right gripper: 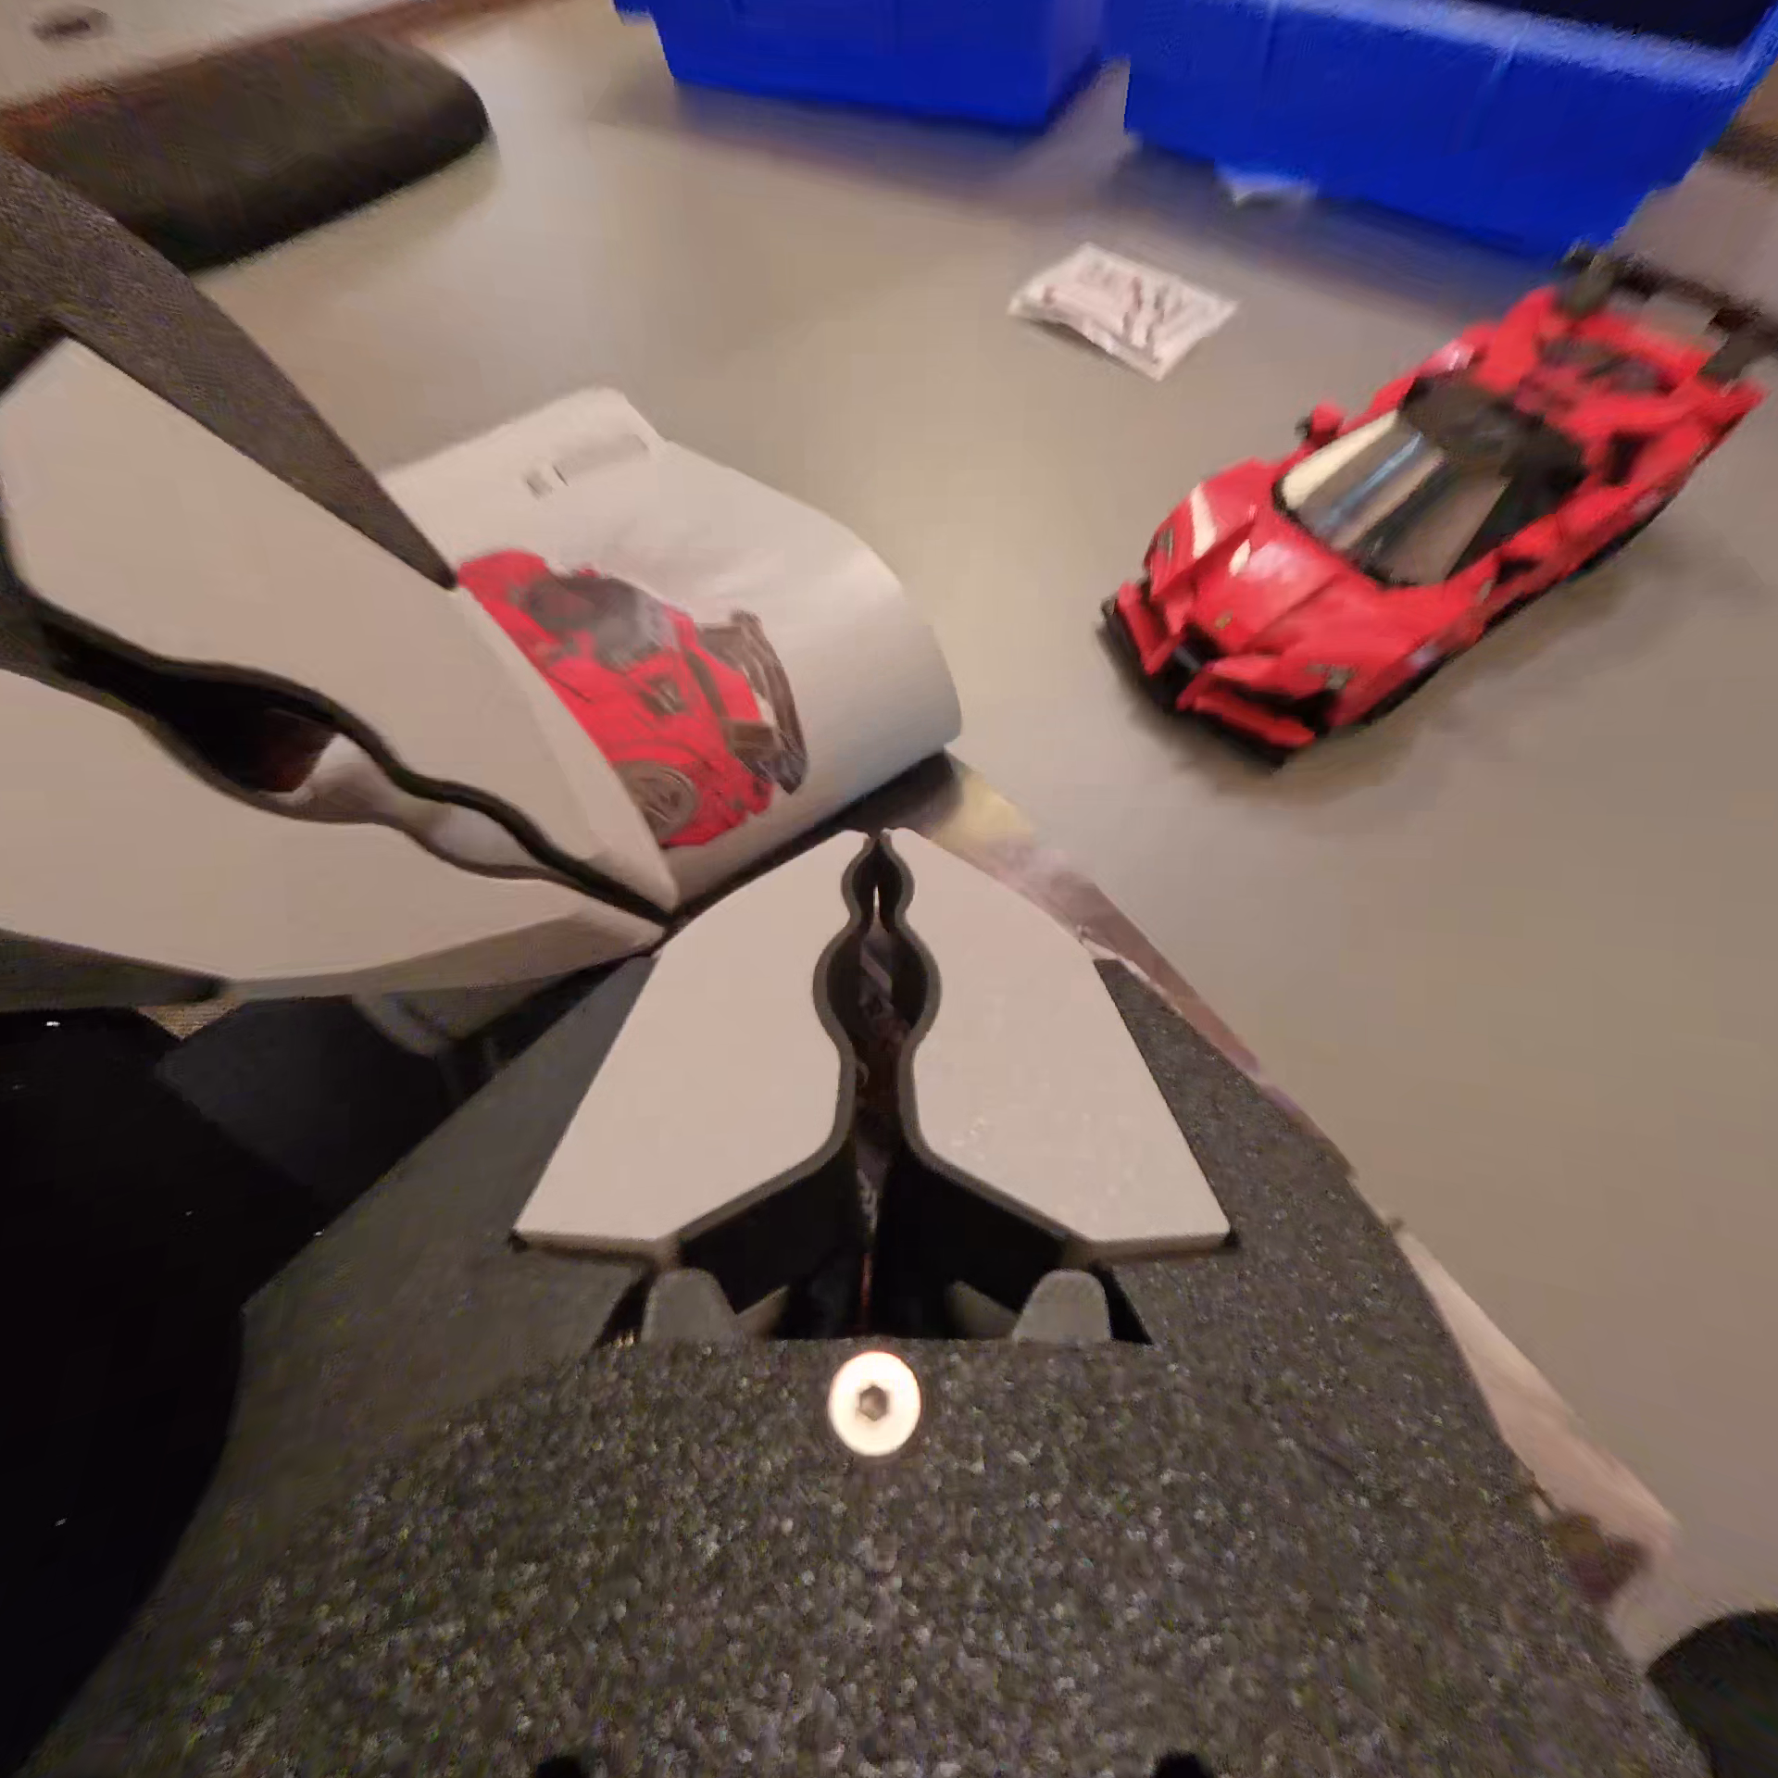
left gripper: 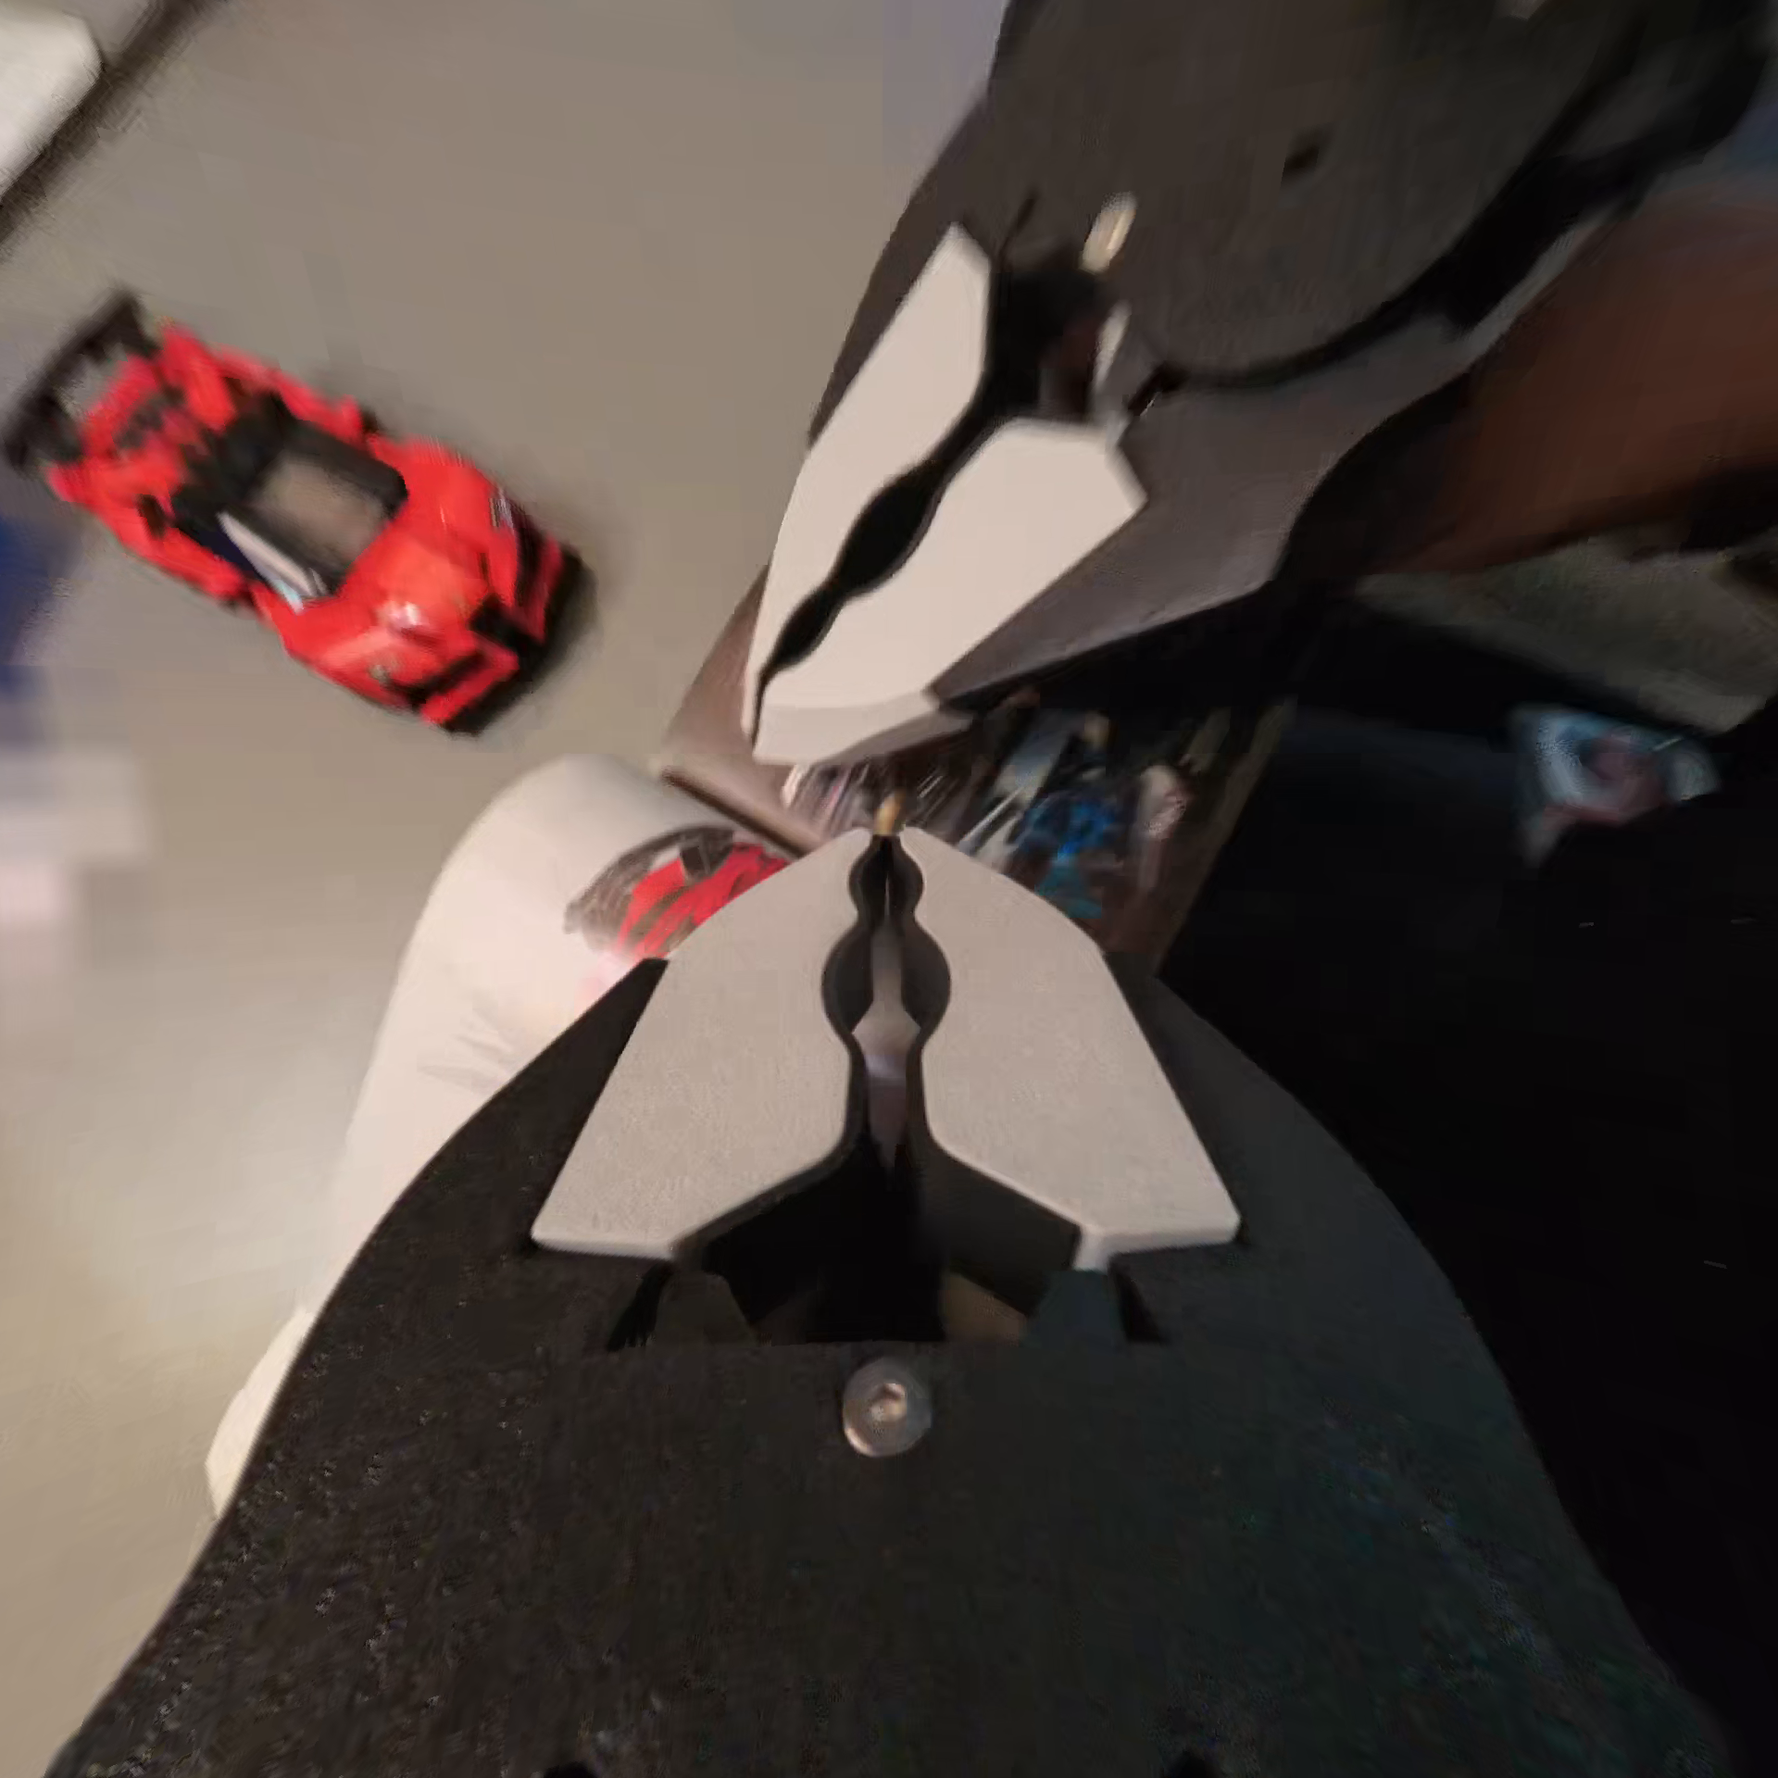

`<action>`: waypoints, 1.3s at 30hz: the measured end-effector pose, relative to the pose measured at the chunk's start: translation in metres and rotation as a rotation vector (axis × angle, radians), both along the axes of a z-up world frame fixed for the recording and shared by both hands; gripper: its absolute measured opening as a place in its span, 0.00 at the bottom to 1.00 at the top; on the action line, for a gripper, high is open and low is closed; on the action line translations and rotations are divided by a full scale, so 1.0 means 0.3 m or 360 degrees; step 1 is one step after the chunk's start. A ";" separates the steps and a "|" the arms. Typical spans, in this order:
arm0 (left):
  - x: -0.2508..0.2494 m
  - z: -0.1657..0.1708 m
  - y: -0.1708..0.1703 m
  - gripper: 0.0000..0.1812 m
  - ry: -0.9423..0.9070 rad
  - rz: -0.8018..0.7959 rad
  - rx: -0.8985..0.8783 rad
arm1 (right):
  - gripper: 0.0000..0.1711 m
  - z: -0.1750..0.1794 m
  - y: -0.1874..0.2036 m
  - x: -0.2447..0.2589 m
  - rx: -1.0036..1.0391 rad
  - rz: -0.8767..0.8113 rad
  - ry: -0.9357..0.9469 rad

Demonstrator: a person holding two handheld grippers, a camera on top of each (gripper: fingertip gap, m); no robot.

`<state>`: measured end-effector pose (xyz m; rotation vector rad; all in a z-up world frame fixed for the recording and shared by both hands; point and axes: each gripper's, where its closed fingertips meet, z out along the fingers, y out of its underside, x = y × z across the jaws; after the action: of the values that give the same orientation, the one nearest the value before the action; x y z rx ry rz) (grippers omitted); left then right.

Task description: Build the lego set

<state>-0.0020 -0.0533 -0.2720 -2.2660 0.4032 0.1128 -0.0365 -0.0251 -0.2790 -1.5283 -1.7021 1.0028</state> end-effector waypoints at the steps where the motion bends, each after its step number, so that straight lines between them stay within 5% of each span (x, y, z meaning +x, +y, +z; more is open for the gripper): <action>1: -0.032 -0.059 -0.004 0.00 0.0036 0.0038 -0.0109 | 0.00 -0.028 0.005 0.003 -0.0010 -0.0006 -0.0099; 5: -0.047 -0.065 -0.026 0.00 -0.0305 0.0024 -0.0027 | 0.00 -0.084 0.027 0.016 -0.0047 -0.0021 -0.0286; 13: -0.184 -0.094 -0.099 0.00 -0.0040 0.0184 0.0061 | 0.00 -0.085 0.037 0.024 -0.0148 0.0007 -0.0297; 18: -0.184 -0.090 -0.099 0.00 -0.0042 0.0188 0.0069 | 0.00 0.085 -0.103 -0.034 0.0025 0.0290 0.0034; 21: -0.184 -0.091 -0.101 0.00 -0.0069 0.0184 0.0065 | 0.01 -0.039 -0.110 -0.071 0.0228 0.0292 -0.0105; 26: -0.182 -0.092 -0.102 0.00 -0.0147 0.0167 0.0052 | 0.01 -0.053 -0.111 -0.066 0.0472 0.0266 -0.0072; 32: -0.179 -0.086 -0.097 0.00 -0.0292 0.0154 0.0031 | 0.00 -0.030 -0.104 -0.058 0.0020 0.0300 -0.0103; 33: -0.179 -0.077 -0.101 0.04 -0.0375 0.0145 0.0021 | 0.18 -0.010 -0.101 -0.046 -0.0076 0.0301 -0.0101; 34: -0.192 -0.062 -0.106 0.18 -0.0437 0.0166 0.0014 | 0.41 0.013 -0.080 -0.032 -0.0113 0.0236 -0.0124; 38: -0.304 0.082 -0.116 0.67 -0.0339 0.0336 0.0107 | 0.68 0.156 0.098 0.045 0.0320 -0.0177 -0.0169; 39: -0.325 0.136 -0.113 0.72 -0.0239 0.0363 0.0150 | 0.74 0.181 0.147 0.071 0.0468 -0.0289 -0.0249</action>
<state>-0.0995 -0.0873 -0.2311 -2.2029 0.0587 0.0761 -0.0150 0.0189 -0.2246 -1.5625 -1.6925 0.5260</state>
